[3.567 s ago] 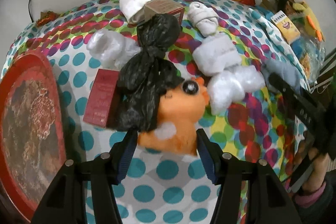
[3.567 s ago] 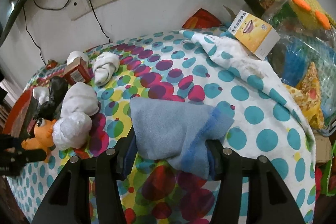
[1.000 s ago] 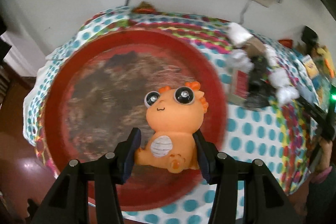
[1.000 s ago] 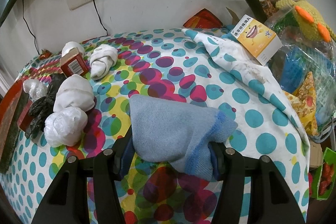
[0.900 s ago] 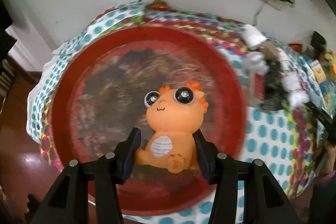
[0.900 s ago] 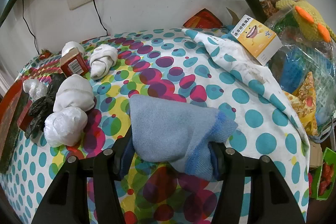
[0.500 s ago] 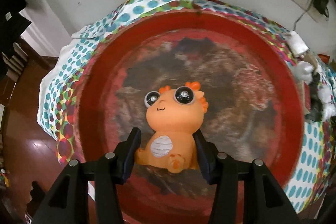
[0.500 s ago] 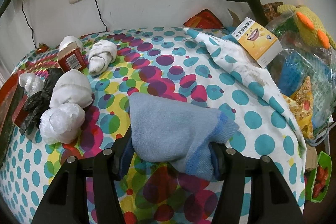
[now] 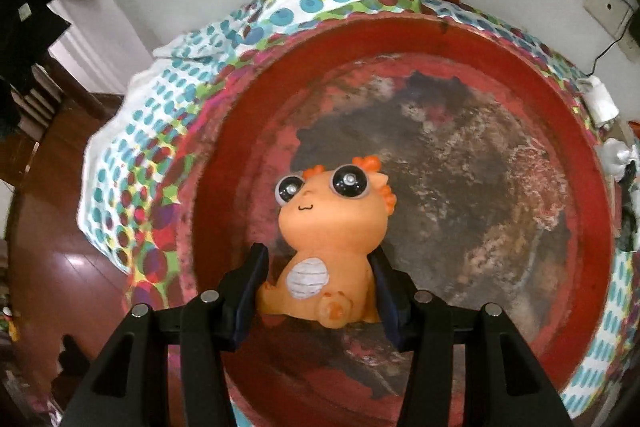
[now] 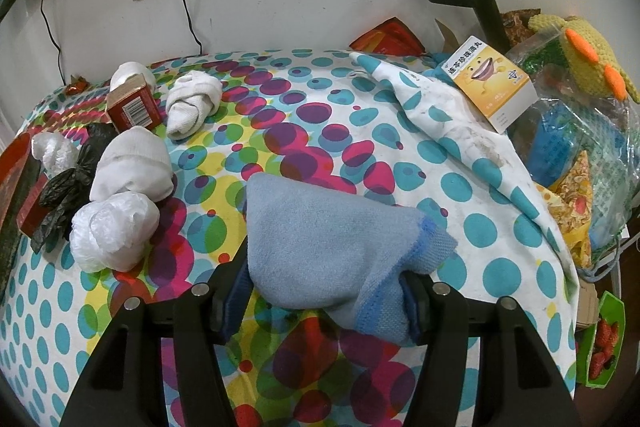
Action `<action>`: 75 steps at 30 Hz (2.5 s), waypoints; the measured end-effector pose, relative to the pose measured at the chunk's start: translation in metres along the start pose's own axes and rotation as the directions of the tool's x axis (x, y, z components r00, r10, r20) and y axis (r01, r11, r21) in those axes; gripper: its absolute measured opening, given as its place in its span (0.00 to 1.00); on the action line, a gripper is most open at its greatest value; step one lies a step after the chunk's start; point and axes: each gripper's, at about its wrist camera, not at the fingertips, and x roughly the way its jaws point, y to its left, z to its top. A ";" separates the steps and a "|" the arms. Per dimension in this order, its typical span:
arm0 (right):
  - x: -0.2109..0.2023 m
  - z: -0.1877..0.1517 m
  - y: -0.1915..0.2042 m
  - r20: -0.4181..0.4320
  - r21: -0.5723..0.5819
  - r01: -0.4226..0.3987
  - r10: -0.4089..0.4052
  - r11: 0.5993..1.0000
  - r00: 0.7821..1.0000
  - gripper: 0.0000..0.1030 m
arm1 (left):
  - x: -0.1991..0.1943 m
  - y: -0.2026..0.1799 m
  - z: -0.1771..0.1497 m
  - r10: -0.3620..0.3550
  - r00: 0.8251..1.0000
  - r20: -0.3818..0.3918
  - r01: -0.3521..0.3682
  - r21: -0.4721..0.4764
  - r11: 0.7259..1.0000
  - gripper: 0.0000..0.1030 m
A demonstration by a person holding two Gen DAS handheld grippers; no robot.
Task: Organize objects
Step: 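Carry the orange toy into the red tray and release it with the left tool, then withdraw the left tool while the right tool carries the blue sock toward the red tray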
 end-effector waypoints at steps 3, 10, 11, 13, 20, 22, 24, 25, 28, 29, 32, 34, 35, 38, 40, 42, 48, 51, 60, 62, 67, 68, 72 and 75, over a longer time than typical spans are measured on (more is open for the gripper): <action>0.000 0.000 0.000 0.000 0.000 0.000 0.000 1.000 1.000 0.57 | 0.001 0.002 0.002 -0.004 1.000 -0.003 0.004 0.000 1.000 0.50; 0.001 0.000 0.000 0.000 -0.001 0.000 0.000 1.000 1.000 0.57 | 0.001 0.010 0.009 0.025 1.000 0.004 -0.024 -0.017 1.000 0.50; 0.001 0.000 0.000 0.000 -0.001 0.000 0.000 1.000 1.000 0.57 | 0.002 0.012 0.009 0.027 1.000 0.005 -0.027 -0.022 0.999 0.50; 0.001 0.000 0.000 0.000 -0.001 0.000 0.000 1.000 1.000 0.57 | 0.003 0.013 0.009 0.025 1.000 -0.004 -0.025 -0.021 0.999 0.50; 0.002 0.000 0.001 0.001 -0.005 -0.004 0.004 1.000 1.000 0.57 | 0.004 0.012 0.008 0.026 0.999 -0.020 -0.027 -0.041 0.999 0.51; 0.002 0.000 0.001 0.001 -0.004 -0.004 0.004 1.000 1.000 0.57 | 0.003 0.013 0.008 0.008 1.000 -0.029 -0.010 -0.056 0.998 0.51; 0.002 0.000 0.000 0.001 -0.005 -0.004 0.004 1.000 1.000 0.57 | 0.000 0.014 0.008 -0.002 1.000 -0.027 0.001 -0.061 0.998 0.52; 0.002 0.000 0.001 0.001 -0.005 -0.004 0.004 1.000 1.000 0.57 | -0.001 0.013 0.008 -0.003 1.000 -0.029 0.001 -0.056 0.998 0.52; 0.002 0.000 0.001 0.001 -0.005 -0.004 0.004 1.000 1.000 0.57 | -0.005 0.010 0.007 0.009 0.999 -0.033 -0.010 -0.044 0.999 0.52; 0.002 0.000 0.001 0.001 -0.005 -0.004 0.004 1.000 1.000 0.57 | -0.007 0.009 0.007 0.011 0.999 -0.032 -0.012 -0.040 0.999 0.52; 0.002 0.000 0.001 0.001 -0.005 -0.004 0.004 1.000 1.000 0.57 | -0.013 0.007 0.005 0.011 1.000 -0.024 -0.012 -0.033 0.999 0.52; 0.002 0.000 0.001 0.001 -0.005 -0.004 0.004 1.000 1.000 0.57 | -0.019 0.005 0.004 0.008 1.000 -0.016 -0.009 -0.027 1.000 0.52; 0.002 0.000 0.001 0.000 -0.005 -0.004 0.004 1.000 1.000 0.57 | -0.021 0.003 0.003 0.004 1.000 -0.014 -0.005 -0.021 1.000 0.52; 0.002 0.000 0.001 0.000 -0.006 -0.004 0.004 1.000 1.000 0.57 | -0.029 -0.002 -0.002 0.002 1.000 -0.005 -0.002 0.000 1.000 0.52; 0.002 0.000 0.000 0.000 -0.006 -0.004 0.004 1.000 1.000 0.57 | -0.034 -0.005 -0.006 -0.001 1.000 0.001 0.001 0.011 1.000 0.52; 0.002 0.000 0.000 0.000 -0.006 -0.004 0.004 1.000 1.000 0.57 | -0.039 -0.008 -0.012 -0.012 1.000 0.008 0.011 0.013 1.000 0.52; 0.003 0.000 0.000 0.000 -0.008 -0.003 0.003 1.000 1.000 0.57 | -0.050 -0.020 -0.036 -0.020 1.000 0.023 0.019 0.042 0.999 0.52; 0.003 0.000 0.000 0.000 -0.011 -0.005 0.005 1.000 1.000 0.57 | -0.055 -0.025 -0.051 -0.028 0.999 0.033 0.026 0.051 0.998 0.52; 0.004 -0.001 -0.001 0.000 -0.015 0.002 -0.002 1.000 1.000 0.57 | -0.067 -0.023 -0.085 -0.041 0.997 0.062 0.040 0.004 0.999 0.52; 0.004 -0.001 -0.001 0.000 -0.014 0.000 0.000 1.000 1.000 0.57 | -0.071 -0.022 -0.089 -0.048 0.996 0.076 0.048 -0.007 0.999 0.52; 0.003 -0.001 0.000 0.000 -0.013 -0.001 0.001 1.000 1.000 0.57 | -0.075 -0.024 -0.103 -0.056 0.996 0.067 0.056 -0.002 0.998 0.52; 0.003 -0.001 0.000 0.000 -0.014 0.000 0.000 1.000 1.000 0.57 | -0.075 -0.025 -0.107 -0.059 0.996 0.064 0.059 0.003 0.998 0.52; 0.002 -0.003 0.000 0.002 -0.017 -0.003 0.003 1.000 1.000 0.53 | -0.078 -0.027 -0.120 -0.042 0.996 0.084 0.041 0.013 0.999 0.55; 0.002 -0.003 0.000 0.000 -0.014 -0.004 0.004 1.000 1.000 0.47 | -0.087 -0.030 -0.124 -0.045 0.993 0.110 0.042 0.026 0.999 0.55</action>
